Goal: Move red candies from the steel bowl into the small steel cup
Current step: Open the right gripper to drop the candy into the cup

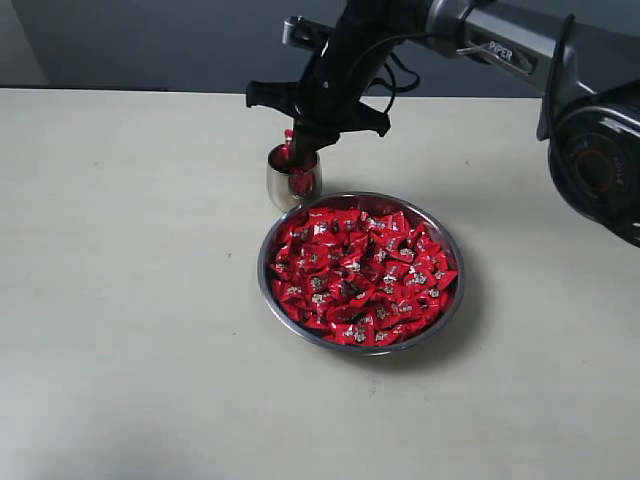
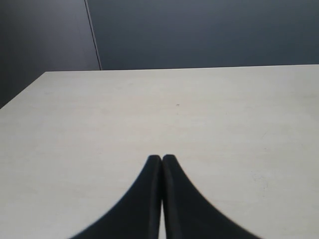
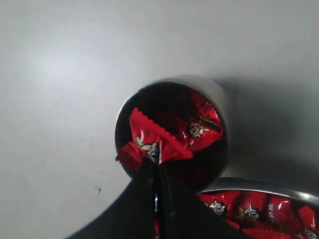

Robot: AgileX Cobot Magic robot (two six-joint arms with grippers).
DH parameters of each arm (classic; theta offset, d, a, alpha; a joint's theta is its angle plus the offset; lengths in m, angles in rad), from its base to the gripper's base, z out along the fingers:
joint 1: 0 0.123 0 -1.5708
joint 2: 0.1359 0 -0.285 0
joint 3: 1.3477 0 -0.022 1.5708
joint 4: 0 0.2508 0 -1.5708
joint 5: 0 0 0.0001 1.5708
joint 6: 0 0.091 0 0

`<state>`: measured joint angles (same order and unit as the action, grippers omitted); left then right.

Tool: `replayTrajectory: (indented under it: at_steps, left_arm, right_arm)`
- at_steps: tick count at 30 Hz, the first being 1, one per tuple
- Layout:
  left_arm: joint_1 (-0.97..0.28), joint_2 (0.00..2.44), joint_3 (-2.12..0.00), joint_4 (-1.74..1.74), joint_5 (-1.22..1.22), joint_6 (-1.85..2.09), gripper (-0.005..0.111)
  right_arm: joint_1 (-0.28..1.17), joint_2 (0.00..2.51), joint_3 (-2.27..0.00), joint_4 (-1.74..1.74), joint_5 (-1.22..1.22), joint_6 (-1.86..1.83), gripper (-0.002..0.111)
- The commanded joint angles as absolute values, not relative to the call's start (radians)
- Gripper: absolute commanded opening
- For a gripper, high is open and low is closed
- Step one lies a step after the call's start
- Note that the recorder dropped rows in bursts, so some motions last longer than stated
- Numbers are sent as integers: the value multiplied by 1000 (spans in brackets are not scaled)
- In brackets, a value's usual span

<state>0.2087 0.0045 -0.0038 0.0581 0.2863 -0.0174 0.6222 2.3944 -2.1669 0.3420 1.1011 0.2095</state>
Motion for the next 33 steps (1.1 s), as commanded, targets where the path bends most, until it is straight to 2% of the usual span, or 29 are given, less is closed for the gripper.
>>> replayTrajectory:
  at_steps: [1,9,11,15,17,28,30,33]
  left_arm:
    - [203,0,0,64,284,-20,0]
    - [203,0,0,64,284,-20,0]
    - [203,0,0,64,284,-20,0]
    - [203,0,0,64,284,-20,0]
    - [203,0,0,64,284,-20,0]
    - [203,0,0,64,284,-20,0]
    - [203,0,0,64,284,-20,0]
    - [203,0,0,64,284,-20,0]
  right_arm:
    - [619,2409,-2180,342,1099,182,-1]
    - [619,2410,-2180,342,1077,174,0]
    - [619,2410,-2180,342,1077,172,7]
    - [619,2410,-2180,342,1079,172,32]
    - [619,2410,-2180,342,1083,172,37]
    - [619,2386,-2180,299,1064,172,36]
    - [619,2375,-2180,284,1047,172,29]
    - [619,2355,-2180,257,1024,172,7]
